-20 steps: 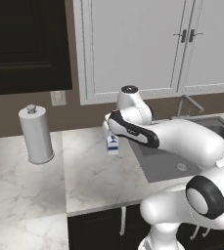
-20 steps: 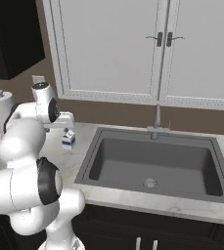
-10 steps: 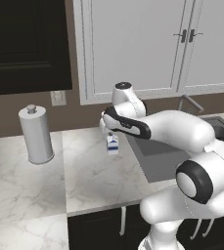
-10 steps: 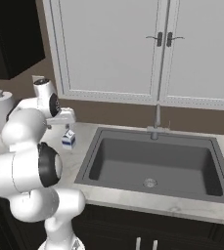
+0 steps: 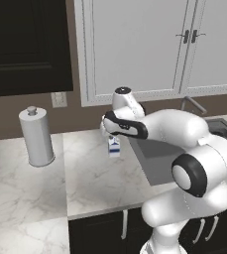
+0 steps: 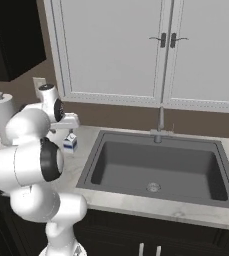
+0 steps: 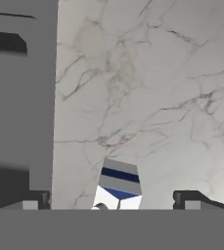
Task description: Gather the eggs and milk located in the vicinity of the sink area and place them right next to the bowl.
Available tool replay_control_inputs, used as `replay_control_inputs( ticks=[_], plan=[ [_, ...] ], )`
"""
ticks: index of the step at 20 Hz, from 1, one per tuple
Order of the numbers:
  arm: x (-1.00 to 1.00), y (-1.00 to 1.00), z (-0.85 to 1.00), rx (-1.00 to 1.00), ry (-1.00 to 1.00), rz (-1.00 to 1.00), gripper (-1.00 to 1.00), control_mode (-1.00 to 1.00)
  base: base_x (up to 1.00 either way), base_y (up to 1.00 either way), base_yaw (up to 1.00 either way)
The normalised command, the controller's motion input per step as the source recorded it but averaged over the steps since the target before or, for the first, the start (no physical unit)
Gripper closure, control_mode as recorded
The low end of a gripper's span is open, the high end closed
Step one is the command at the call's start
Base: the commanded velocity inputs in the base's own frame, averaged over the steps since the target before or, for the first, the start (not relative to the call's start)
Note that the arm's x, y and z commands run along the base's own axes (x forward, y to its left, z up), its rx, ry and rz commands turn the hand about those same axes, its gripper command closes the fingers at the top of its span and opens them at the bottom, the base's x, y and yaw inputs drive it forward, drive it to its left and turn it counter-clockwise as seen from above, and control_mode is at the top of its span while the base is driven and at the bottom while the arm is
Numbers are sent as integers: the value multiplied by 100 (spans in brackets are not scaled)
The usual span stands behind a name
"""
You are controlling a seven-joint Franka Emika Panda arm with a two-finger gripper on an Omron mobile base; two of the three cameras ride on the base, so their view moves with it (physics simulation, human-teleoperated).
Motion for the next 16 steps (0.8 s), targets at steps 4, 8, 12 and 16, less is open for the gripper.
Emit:
replay_control_inputs(
  ticks=[4, 8, 12, 16],
  plan=[
    [28, 0, -3, 0, 1, -6, -100, -100, 0, 0, 0],
    [21, 3, -2, 5, 0, -8, -100, -100, 0, 0, 0],
    [6, 10, -12, 5, 0, -4, -100, -100, 0, 0, 0],
    [7, 11, -17, 3, 1, -3, -100, -100, 0, 0, 0]
  ],
)
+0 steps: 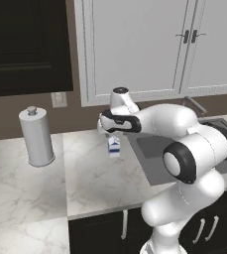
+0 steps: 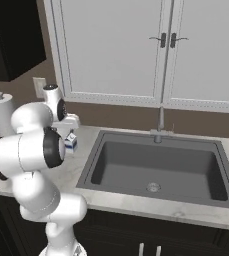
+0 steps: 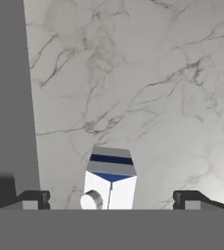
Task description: Gather the eggs and milk located in the vicinity of the sink area and place them right next to the bowl.
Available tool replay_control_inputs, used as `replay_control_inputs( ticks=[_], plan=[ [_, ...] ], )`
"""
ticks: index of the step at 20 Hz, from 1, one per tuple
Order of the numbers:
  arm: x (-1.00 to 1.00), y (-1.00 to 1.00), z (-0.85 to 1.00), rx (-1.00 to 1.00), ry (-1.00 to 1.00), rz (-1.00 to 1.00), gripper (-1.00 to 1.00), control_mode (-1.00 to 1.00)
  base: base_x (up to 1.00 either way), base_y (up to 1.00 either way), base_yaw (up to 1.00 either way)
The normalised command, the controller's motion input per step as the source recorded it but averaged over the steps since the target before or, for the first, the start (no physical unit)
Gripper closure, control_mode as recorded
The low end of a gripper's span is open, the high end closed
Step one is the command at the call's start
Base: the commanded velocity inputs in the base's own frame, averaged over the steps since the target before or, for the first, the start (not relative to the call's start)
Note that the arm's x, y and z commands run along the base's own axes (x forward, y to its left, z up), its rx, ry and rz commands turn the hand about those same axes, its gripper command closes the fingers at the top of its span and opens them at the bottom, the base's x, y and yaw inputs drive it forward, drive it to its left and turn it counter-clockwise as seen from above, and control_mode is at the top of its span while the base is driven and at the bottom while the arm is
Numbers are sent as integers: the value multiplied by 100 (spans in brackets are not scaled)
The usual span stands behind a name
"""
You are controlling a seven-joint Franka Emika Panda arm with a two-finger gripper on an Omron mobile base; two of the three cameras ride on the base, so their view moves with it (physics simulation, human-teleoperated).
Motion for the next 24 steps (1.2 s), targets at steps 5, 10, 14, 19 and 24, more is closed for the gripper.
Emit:
replay_control_inputs(
  ticks=[5, 10, 14, 19, 24],
  plan=[
    [14, 1, -17, 0, 3, -6, -100, -100, 0, 0, 0],
    [18, 0, -13, 0, 1, -4, -100, -100, 0, 0, 0],
    [17, 0, -13, 0, 0, -4, -100, -100, 0, 0, 0],
    [10, 0, -16, 0, 0, -4, -100, -100, 0, 0, 0],
    [1, 0, -17, 0, 0, -4, -100, -100, 0, 0, 0]
  ],
)
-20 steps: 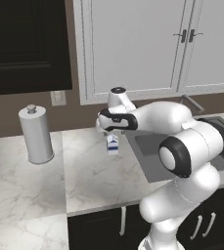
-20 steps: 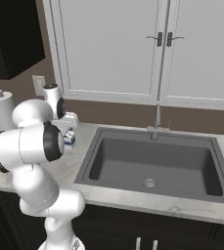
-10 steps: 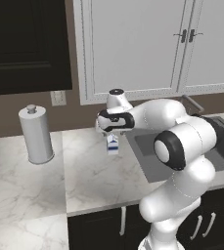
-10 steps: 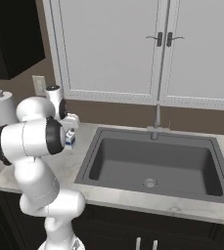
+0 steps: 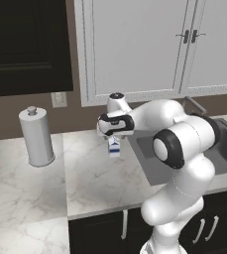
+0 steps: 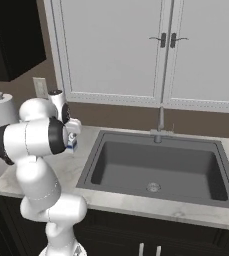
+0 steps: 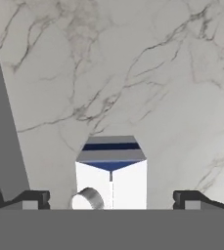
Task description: Gather the eggs and milk located in the vicinity of the sink area and place them right next to the bowl.
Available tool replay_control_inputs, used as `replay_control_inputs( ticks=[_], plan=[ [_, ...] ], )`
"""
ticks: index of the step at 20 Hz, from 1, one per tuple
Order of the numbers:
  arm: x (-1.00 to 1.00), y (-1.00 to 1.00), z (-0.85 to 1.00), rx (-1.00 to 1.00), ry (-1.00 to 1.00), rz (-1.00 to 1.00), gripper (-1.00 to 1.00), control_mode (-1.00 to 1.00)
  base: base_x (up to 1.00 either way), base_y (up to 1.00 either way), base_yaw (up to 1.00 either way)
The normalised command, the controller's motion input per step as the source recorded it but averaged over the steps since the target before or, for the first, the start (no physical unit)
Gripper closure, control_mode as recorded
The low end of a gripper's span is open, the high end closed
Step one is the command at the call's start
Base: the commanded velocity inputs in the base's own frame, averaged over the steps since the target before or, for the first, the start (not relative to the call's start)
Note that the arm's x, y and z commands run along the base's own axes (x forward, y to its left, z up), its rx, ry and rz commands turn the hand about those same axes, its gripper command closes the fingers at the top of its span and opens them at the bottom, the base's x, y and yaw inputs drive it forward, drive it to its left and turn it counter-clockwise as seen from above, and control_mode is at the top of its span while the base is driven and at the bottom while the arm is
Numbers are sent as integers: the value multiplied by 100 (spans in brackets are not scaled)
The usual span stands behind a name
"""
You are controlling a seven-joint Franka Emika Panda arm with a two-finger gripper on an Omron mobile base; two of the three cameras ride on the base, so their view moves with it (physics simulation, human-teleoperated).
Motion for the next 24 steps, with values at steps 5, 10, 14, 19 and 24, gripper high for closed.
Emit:
replay_control_inputs(
  ticks=[5, 10, 14, 19, 24],
  plan=[
    [0, 0, -27, 0, 0, -5, -100, -100, 0, 0, 0],
    [0, 0, -27, 0, 0, -5, -100, -100, 0, 0, 0],
    [0, 0, -29, 0, 0, -5, -100, -100, 0, 0, 0],
    [0, 0, -6, 0, 0, -1, -100, -100, 0, 0, 0],
    [0, 0, -1, 0, 0, 0, 100, -100, 0, 0, 0]
  ],
)
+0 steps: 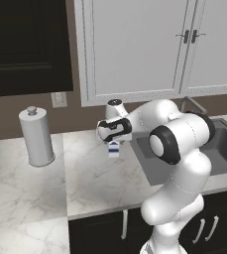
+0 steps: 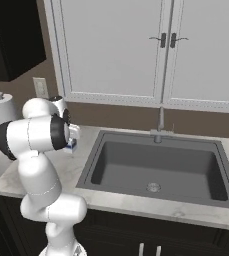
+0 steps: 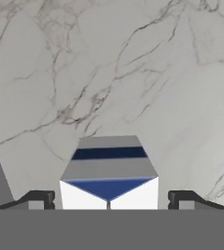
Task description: Gather the eggs and milk located in the vicinity of the sink area and place them right next to the bowl.
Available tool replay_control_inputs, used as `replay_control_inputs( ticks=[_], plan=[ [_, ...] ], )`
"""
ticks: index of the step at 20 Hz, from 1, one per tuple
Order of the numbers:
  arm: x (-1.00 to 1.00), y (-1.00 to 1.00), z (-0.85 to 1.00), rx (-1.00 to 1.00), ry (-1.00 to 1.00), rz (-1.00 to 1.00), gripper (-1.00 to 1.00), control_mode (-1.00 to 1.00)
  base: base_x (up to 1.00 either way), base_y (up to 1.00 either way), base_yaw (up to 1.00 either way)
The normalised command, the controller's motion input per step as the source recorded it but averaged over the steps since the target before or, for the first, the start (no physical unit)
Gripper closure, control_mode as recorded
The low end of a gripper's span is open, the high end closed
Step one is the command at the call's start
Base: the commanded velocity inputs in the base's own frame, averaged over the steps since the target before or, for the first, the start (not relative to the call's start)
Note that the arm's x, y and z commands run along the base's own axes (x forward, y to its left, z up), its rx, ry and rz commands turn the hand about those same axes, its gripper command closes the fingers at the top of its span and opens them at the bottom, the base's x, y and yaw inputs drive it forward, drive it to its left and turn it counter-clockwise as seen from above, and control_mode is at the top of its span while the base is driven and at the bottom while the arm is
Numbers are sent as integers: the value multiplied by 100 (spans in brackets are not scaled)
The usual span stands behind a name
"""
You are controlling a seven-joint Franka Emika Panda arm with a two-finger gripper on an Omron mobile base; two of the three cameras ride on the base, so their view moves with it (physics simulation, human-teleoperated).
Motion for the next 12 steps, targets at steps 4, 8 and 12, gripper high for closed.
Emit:
replay_control_inputs(
  ticks=[4, 8, 12],
  plan=[
    [0, 0, 0, 0, 0, 0, 100, -100, 0, 0, 0],
    [0, 0, 0, 0, 0, 0, 100, -100, 0, 0, 0],
    [0, 0, 0, 0, 0, 0, 100, -100, 0, 0, 0]
  ],
)
